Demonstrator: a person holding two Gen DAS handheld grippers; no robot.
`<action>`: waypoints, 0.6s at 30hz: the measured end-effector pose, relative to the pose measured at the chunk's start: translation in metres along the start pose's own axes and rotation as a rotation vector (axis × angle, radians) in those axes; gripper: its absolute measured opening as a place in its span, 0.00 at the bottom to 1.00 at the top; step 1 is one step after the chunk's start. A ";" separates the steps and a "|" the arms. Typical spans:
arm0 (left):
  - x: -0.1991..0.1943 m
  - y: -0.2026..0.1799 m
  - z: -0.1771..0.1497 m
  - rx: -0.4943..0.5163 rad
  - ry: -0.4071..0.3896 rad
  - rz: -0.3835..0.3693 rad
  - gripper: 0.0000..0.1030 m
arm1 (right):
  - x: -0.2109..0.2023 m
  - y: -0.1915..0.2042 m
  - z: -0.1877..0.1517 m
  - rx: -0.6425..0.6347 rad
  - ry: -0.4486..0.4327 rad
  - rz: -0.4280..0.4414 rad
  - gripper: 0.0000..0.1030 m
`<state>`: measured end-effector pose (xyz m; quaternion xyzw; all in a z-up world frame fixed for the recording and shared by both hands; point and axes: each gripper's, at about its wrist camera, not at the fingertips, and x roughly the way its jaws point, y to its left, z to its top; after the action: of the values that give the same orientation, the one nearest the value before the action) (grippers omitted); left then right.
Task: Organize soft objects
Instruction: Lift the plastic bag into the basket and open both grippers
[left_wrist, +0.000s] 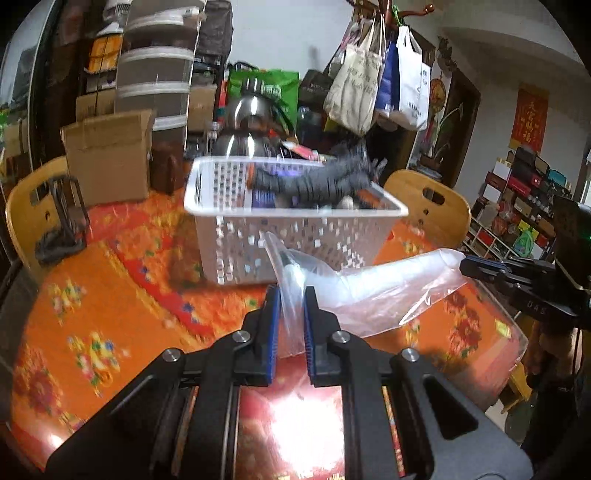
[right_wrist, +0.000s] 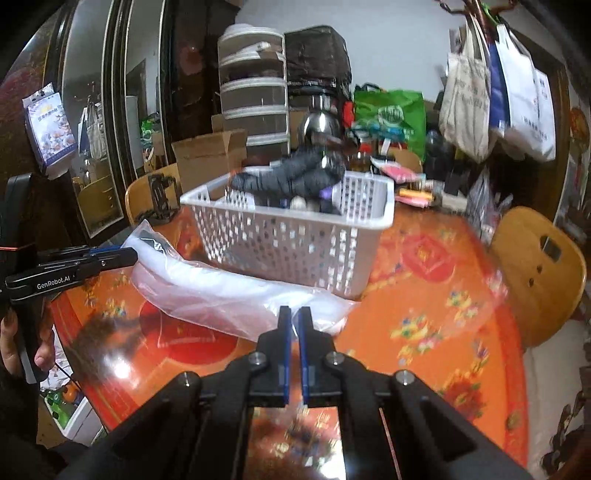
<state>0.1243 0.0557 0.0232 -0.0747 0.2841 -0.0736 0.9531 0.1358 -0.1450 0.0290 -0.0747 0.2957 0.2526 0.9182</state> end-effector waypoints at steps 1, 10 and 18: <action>-0.001 0.000 0.008 -0.002 -0.007 -0.005 0.10 | -0.002 0.000 0.007 -0.004 -0.009 0.003 0.02; 0.007 0.003 0.101 0.002 -0.048 -0.025 0.10 | -0.014 -0.001 0.088 -0.066 -0.088 -0.038 0.02; 0.050 0.032 0.200 -0.046 -0.046 0.024 0.10 | 0.022 -0.020 0.169 -0.054 -0.073 -0.037 0.02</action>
<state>0.2795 0.0981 0.1564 -0.0948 0.2646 -0.0541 0.9582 0.2467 -0.1040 0.1538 -0.0957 0.2534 0.2460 0.9306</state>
